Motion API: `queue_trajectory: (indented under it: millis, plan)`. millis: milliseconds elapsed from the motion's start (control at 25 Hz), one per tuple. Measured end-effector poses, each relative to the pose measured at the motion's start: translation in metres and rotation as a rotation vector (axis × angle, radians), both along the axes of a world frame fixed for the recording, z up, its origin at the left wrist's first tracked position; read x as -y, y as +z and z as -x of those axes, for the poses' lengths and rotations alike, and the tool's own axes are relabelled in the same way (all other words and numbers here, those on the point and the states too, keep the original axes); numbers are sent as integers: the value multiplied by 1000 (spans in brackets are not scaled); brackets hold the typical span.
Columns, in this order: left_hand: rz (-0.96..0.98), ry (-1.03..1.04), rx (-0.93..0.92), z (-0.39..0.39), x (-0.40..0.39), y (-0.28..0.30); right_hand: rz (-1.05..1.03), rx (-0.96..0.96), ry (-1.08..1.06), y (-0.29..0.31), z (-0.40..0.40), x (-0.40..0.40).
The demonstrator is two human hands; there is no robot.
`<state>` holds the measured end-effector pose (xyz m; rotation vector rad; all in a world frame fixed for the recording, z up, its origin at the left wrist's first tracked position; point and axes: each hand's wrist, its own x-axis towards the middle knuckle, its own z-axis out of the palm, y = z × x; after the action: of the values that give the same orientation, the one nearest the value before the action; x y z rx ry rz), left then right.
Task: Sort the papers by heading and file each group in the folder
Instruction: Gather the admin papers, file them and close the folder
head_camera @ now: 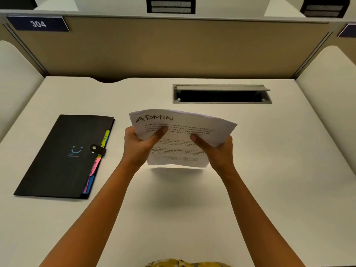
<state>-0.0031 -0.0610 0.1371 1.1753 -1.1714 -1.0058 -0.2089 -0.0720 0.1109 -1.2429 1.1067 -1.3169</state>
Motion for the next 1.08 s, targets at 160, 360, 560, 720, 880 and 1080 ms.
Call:
queue_trajectory:
  millis: [160, 360, 560, 720, 880, 1080]
  plan:
    - [-97, 49, -42, 7, -7, -17, -19, 9, 7, -11, -6, -6]
    - [-92, -35, -33, 3, -6, -17, 0, 17, 20, -11, -2, -2]
    - [-183, -87, -22, -1, -11, -29, -67, -7, 52, -21, 0, -7]
    - [-187, -137, -26, -5, -16, -30, -70, -44, 83, -25, 5, -9]
    - [-182, -145, -10, -5, -18, -32, -59, -24, 87, -26, 5, -9]
    - [-210, -142, -16, -9, -19, -46, -99, -18, 103, -36, 2, -9]
